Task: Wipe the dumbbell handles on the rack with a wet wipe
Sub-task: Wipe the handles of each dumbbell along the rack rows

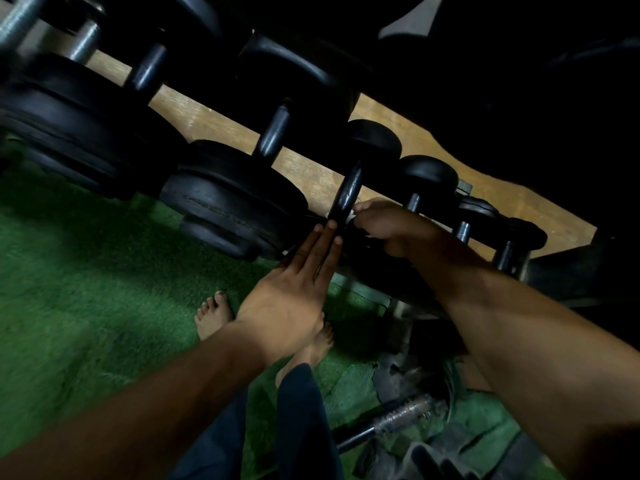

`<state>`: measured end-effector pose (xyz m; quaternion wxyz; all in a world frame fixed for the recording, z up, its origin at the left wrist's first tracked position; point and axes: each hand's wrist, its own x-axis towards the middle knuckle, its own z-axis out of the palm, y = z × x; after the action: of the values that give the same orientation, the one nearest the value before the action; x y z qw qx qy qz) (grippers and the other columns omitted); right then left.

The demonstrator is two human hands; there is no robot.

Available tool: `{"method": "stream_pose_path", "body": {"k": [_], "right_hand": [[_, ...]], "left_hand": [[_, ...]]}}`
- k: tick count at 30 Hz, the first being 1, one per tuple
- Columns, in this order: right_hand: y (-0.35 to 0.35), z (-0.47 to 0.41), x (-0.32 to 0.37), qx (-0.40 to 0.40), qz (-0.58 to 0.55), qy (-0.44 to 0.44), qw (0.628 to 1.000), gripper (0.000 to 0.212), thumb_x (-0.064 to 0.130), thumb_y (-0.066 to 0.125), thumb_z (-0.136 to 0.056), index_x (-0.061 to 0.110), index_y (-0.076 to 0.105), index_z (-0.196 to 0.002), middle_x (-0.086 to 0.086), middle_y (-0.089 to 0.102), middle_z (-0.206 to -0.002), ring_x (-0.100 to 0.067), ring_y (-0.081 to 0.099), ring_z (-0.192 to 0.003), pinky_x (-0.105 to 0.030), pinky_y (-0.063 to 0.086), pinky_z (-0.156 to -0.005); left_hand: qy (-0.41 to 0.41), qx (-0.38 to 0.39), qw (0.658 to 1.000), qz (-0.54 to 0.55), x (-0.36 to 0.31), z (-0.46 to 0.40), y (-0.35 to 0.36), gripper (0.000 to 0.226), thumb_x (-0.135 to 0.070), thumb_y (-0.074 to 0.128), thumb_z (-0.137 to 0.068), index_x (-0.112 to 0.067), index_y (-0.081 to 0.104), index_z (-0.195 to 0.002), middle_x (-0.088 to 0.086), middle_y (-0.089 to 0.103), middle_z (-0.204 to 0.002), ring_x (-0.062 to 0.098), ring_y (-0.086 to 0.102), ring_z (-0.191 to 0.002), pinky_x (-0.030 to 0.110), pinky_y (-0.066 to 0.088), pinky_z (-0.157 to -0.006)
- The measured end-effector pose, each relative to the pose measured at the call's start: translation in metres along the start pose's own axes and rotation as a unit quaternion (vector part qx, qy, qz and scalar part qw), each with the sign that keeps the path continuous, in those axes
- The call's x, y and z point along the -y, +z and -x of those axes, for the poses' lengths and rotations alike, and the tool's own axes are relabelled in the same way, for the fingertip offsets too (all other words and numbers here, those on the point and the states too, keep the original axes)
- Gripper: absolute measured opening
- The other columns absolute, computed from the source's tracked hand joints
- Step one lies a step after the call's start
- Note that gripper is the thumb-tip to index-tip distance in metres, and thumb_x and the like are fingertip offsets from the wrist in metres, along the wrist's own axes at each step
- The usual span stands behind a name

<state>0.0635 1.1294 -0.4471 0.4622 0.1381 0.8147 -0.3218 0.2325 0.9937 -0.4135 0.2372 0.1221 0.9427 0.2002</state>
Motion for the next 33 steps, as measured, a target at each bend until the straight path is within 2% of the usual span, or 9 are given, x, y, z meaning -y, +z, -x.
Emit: {"method": "stream_pose_path", "body": {"k": [3,6,9,12,18,21,25,28,33], "right_hand": [[-0.010,0.002,0.001,0.025,0.034,-0.022,0.999,0.008,0.002,0.066,-0.087,0.004,0.073,-0.088,-0.015,0.072,-0.084,-0.022,0.066,-0.076,-0.029,0.050,-0.066],[-0.017,0.005,0.001,-0.028,-0.029,-0.013,0.999,0.019,-0.002,0.074,-0.081,-0.003,0.066,-0.099,-0.016,0.065,-0.080,-0.016,0.062,-0.065,-0.019,0.046,-0.048],[-0.022,0.002,0.007,-0.087,-0.097,-0.046,0.990,0.009,-0.003,0.072,-0.082,0.003,0.066,-0.082,-0.011,0.061,-0.072,-0.018,0.060,-0.066,-0.023,0.048,-0.057],[-0.022,-0.009,0.020,-0.132,-0.207,-0.025,0.969,0.013,-0.005,0.068,-0.086,0.006,0.062,-0.086,-0.010,0.061,-0.073,-0.017,0.061,-0.066,-0.023,0.049,-0.060],[-0.002,-0.013,0.023,-0.144,-0.337,0.040,0.930,0.021,-0.003,0.054,-0.092,0.010,0.055,-0.075,-0.008,0.053,-0.067,-0.016,0.053,-0.059,-0.024,0.045,-0.058],[0.001,-0.012,0.017,-0.259,-0.088,-0.057,0.960,0.008,0.008,0.064,-0.084,0.015,0.067,-0.084,-0.005,0.065,-0.079,-0.021,0.063,-0.078,-0.027,0.051,-0.071],[-0.001,0.001,0.017,-0.326,0.228,-0.268,0.877,0.025,0.025,0.057,-0.094,0.023,0.071,-0.114,-0.007,0.072,-0.109,-0.031,0.068,-0.097,-0.035,0.056,-0.078],[-0.004,-0.008,0.032,-0.249,0.390,-0.313,0.830,0.023,0.032,0.054,-0.097,0.021,0.069,-0.111,-0.008,0.069,-0.104,-0.035,0.068,-0.089,-0.038,0.054,-0.070],[-0.006,-0.014,0.075,-0.078,0.628,-0.257,0.730,0.010,0.014,0.058,-0.094,0.009,0.066,-0.093,-0.008,0.058,-0.079,-0.028,0.052,-0.068,-0.034,0.044,-0.060]], "left_hand": [[-0.004,0.008,1.000,0.002,0.001,0.000,-0.001,0.098,-0.038,0.046,-0.101,-0.004,-0.029,-0.154,0.014,-0.044,-0.157,0.026,-0.033,-0.150,0.031,0.018,-0.121],[-0.007,0.011,1.000,0.004,0.003,0.000,0.001,0.098,-0.036,0.047,-0.101,-0.005,-0.029,-0.154,0.014,-0.046,-0.156,0.026,-0.033,-0.150,0.032,0.023,-0.120],[-0.013,0.019,1.000,-0.004,0.001,0.000,0.000,0.098,-0.039,0.044,-0.101,-0.004,-0.031,-0.152,0.015,-0.048,-0.155,0.027,-0.035,-0.149,0.034,0.019,-0.121],[-0.013,0.022,1.000,-0.018,-0.001,-0.001,-0.002,0.097,-0.041,0.042,-0.102,-0.002,-0.032,-0.152,0.017,-0.047,-0.154,0.028,-0.035,-0.149,0.033,0.013,-0.122],[-0.015,0.012,1.000,-0.009,0.000,0.000,-0.002,0.097,-0.040,0.043,-0.101,-0.003,-0.029,-0.153,0.016,-0.045,-0.156,0.028,-0.033,-0.150,0.028,0.009,-0.117],[-0.013,0.026,1.000,0.001,-0.001,-0.001,-0.006,0.095,-0.038,0.043,-0.103,-0.004,-0.031,-0.152,0.015,-0.047,-0.155,0.027,-0.035,-0.149,0.028,0.006,-0.119],[-0.013,0.011,1.000,0.008,0.000,0.000,0.000,0.094,-0.034,0.043,-0.103,-0.003,-0.029,-0.153,0.016,-0.045,-0.156,0.027,-0.033,-0.150,0.032,0.012,-0.123],[-0.006,-0.008,1.000,0.009,0.001,0.000,0.004,0.095,-0.036,0.045,-0.101,-0.003,-0.027,-0.154,0.016,-0.043,-0.158,0.027,-0.031,-0.151,0.034,0.016,-0.123],[-0.001,-0.017,1.000,0.017,0.004,-0.001,0.009,0.097,-0.035,0.048,-0.099,-0.004,-0.024,-0.156,0.015,-0.039,-0.160,0.026,-0.028,-0.153,0.033,0.020,-0.122]]}}
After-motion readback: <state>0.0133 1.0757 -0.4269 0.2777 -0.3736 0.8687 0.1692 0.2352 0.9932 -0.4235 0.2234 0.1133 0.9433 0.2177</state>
